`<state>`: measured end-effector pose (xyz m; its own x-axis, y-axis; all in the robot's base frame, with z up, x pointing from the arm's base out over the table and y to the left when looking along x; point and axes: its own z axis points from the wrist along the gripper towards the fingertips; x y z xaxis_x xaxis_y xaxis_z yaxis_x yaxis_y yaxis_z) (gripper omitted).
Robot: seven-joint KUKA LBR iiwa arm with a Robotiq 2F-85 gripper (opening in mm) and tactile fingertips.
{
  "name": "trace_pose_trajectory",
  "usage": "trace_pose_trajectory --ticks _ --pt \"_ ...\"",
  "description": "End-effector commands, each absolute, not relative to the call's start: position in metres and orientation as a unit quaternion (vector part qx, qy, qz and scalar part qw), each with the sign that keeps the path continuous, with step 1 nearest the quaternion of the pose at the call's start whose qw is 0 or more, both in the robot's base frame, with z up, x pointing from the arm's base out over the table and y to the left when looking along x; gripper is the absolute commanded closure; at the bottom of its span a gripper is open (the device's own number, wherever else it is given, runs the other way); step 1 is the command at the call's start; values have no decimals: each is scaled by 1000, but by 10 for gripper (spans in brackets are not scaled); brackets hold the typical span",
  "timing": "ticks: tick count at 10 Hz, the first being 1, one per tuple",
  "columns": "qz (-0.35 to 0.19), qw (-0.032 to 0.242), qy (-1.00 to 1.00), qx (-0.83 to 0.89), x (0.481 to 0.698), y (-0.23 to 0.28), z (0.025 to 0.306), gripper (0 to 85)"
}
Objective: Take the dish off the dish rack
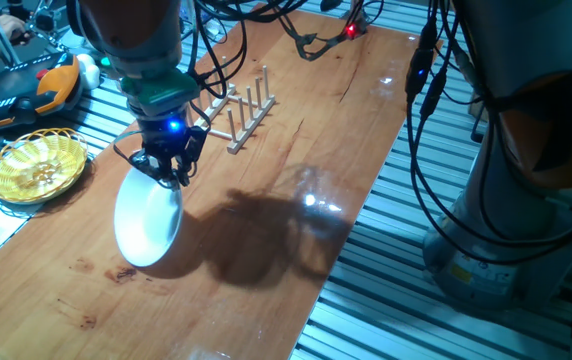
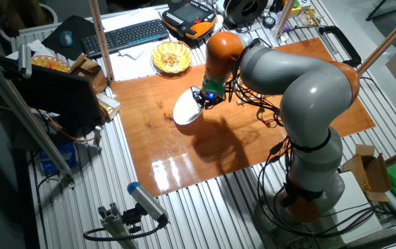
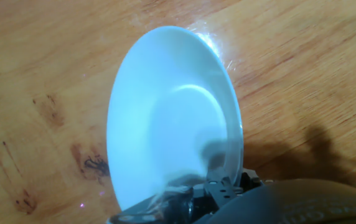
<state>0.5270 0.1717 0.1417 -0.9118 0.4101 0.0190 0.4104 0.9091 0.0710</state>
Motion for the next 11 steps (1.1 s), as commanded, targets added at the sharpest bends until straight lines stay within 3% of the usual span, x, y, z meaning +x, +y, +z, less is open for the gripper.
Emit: trace_pose_trajectory --ticks 1,11 --pt "-35 1 -977 -209 527 172 142 670" --pt "-39 -4 -981 -191 527 172 142 670"
